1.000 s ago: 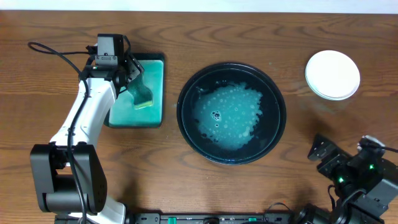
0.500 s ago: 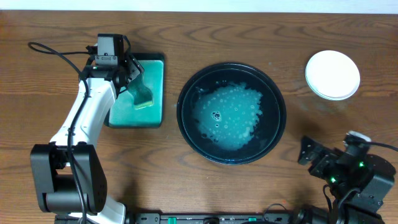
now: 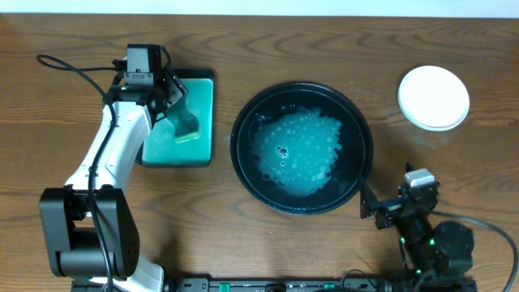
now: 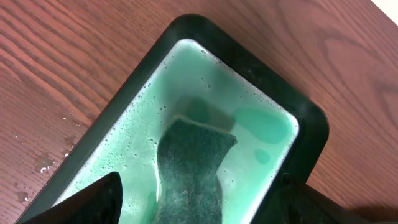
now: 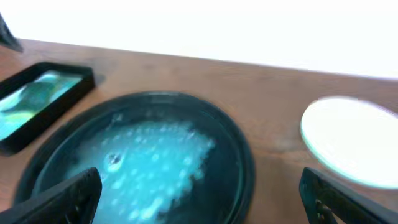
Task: Clean dirty plates on tray and stack at the side
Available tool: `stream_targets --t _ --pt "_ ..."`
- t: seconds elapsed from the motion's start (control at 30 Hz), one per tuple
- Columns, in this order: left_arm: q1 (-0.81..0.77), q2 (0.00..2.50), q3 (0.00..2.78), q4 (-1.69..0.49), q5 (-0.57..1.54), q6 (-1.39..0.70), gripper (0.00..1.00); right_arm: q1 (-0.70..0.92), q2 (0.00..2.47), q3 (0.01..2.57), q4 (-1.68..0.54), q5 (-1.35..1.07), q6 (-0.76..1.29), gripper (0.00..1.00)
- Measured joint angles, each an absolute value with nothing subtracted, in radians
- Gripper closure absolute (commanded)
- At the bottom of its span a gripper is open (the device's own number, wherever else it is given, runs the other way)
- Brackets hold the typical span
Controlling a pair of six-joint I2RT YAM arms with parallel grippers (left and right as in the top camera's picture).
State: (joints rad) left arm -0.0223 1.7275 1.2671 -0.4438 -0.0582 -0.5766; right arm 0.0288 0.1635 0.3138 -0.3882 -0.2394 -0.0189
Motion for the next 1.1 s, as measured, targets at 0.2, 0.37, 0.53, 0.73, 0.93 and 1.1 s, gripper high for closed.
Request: stream_targets --t 0.2,0.37,0.53,0.73,0.93,1.1 --pt "-0.022 1.728 1.267 -0.444 -0.058 -0.577 0.20 0.028 0.028 0.144 -0.215 -0.218 -0.028 0.01" --pt "-0.022 1.728 1.267 -0.444 -0.058 -0.577 0.20 0.028 0.015 0.083 -0.066 -0.183 -0.032 0.01" --pt "-0.022 1.728 1.267 -0.445 -0.058 -0.577 0.20 0.028 0.012 0.019 0.065 -0.154 -0.034 0.01" --pt "-0.022 1.728 1.267 -0.444 -0.058 -0.577 0.20 0.028 0.010 0.011 0.014 -0.140 -0.035 0.01" --pt "-0.022 1.728 1.267 -0.444 -0.058 -0.577 0.20 0.028 0.012 0.007 -0.062 -0.122 -0.035 0.01" --pt "-0.022 1.728 1.267 -0.444 -0.058 -0.577 0.20 0.028 0.012 0.007 -0.062 -0.117 -0.035 0.01"
